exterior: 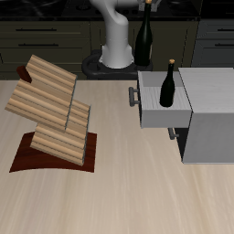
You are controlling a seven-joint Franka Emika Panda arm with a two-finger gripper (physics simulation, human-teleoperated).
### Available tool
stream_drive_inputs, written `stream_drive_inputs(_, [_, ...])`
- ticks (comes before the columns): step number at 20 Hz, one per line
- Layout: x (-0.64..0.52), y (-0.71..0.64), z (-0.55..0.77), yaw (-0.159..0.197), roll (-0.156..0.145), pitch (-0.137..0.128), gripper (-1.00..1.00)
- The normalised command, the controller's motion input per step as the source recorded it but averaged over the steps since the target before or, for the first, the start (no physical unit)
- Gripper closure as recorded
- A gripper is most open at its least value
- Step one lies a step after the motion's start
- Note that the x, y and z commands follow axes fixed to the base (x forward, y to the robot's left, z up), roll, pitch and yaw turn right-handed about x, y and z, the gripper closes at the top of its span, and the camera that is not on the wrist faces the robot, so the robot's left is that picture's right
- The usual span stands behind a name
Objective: Place the wine bottle from the table into the top drawer
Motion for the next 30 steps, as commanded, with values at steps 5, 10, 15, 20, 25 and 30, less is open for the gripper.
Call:
stream_drive_inputs(5, [-0.24,0.15,0.04,0.014,0.03,-0.004,1.0])
stream_drive_inputs(10, [-0.13,0.04,0.04,-0.006,0.005,-0.001,1.0])
stream_drive_inputs(15, [-0.13,0.07,0.0,0.002,0.009,-0.002,1.0])
stream_drive_inputs(20, [-0.11,0.02,0.0,0.009,-0.01,0.001,1.0])
stream_drive_inputs(25, [-0.15,-0.05,0.01,-0.005,-0.023,0.005,1.0])
stream_drive_inputs(30, [-0.08,0.02,-0.11,-0.012,-0.012,0.051,1.0])
